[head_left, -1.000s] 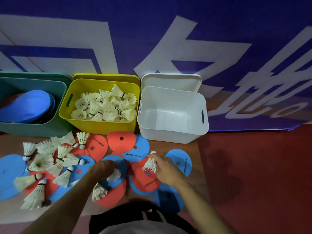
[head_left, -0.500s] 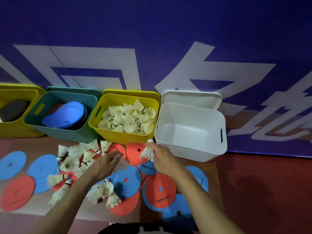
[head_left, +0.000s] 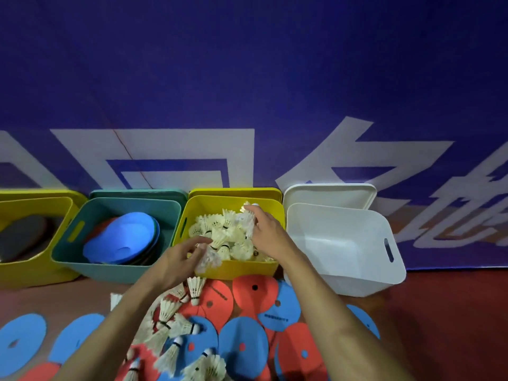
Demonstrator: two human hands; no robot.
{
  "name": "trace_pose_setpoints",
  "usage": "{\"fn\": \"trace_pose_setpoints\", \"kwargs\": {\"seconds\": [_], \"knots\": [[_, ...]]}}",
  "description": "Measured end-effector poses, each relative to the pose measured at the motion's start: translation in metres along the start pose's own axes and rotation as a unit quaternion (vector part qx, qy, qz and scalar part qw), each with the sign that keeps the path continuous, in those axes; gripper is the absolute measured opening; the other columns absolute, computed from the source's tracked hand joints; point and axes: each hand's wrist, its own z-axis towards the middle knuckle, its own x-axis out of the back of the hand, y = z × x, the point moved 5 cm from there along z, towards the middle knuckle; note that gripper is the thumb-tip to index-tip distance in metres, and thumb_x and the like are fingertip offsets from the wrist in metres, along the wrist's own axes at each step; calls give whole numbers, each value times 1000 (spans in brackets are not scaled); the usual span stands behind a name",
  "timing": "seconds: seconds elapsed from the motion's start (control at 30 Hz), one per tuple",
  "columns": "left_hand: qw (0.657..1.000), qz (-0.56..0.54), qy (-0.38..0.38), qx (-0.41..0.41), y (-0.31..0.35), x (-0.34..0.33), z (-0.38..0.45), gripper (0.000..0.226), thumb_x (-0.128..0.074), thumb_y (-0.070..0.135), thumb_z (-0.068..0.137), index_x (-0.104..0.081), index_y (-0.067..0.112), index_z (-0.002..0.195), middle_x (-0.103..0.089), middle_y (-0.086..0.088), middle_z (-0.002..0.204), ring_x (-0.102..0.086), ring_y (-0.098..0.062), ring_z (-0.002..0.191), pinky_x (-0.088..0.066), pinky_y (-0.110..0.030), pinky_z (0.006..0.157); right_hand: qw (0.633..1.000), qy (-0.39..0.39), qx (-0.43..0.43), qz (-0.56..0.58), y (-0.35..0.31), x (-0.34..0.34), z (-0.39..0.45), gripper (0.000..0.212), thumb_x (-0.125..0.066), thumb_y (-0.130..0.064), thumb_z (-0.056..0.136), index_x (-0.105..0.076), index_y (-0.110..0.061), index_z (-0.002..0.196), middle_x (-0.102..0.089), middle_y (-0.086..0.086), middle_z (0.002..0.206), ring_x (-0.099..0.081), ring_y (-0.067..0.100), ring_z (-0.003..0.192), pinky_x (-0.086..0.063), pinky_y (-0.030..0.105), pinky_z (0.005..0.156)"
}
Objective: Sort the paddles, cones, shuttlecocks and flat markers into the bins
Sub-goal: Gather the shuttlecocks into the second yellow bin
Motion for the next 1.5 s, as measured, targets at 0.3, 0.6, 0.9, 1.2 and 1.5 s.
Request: {"fn": "trace_pose_setpoints", "kwargs": {"seconds": [0.3,0.6,0.9,1.2,1.5], "knots": [[999,-31,14,20,-7,12,35,34,-42,45,103,-50,38,134,-68,-2,105,-69,-8,60,-50,-26,71,985,-122,-97,-73,21,-49,4,56,-42,-19,97,-32,-14,152,-51,14,142,-47,32,131,-41,43,107],[994,-40,-27,93,-4,0,81,47,-42,40,102,-37,30,148,-66,-2,114,-73,-16,71,-57,-34,57,993,-102,-47,-38,56,-52,-27,51,-39,-12,100,-38,-27,149,-49,3,142,-49,16,129,-41,31,108],[998,-44,-26,42,0,-16,3,30,-46,37,102,-52,35,131,-69,10,109,-70,-8,72,-57,-32,75,999,-40,8,13,59,-48,-66,44,-39,-7,99,-52,-25,137,-55,-9,124,-54,2,115,-41,10,92],[989,16,-30,142,-112,-94,-150,22,-60,18,95,-65,29,113,-65,2,114,-64,1,80,-42,-11,68,970,-230,62,-49,80,-186,-144,34,-43,-7,88,-66,-25,106,-52,-3,112,-54,20,111,-41,27,92],[975,56,-70,203,-160,-149,-195,28,-51,31,93,-59,30,120,-56,-3,126,-63,-22,108,-52,-35,86,886,-396,89,-226,72,-250,-192,47,-48,-17,86,-58,-32,129,-36,-13,146,-26,28,129,-26,46,107]]}}
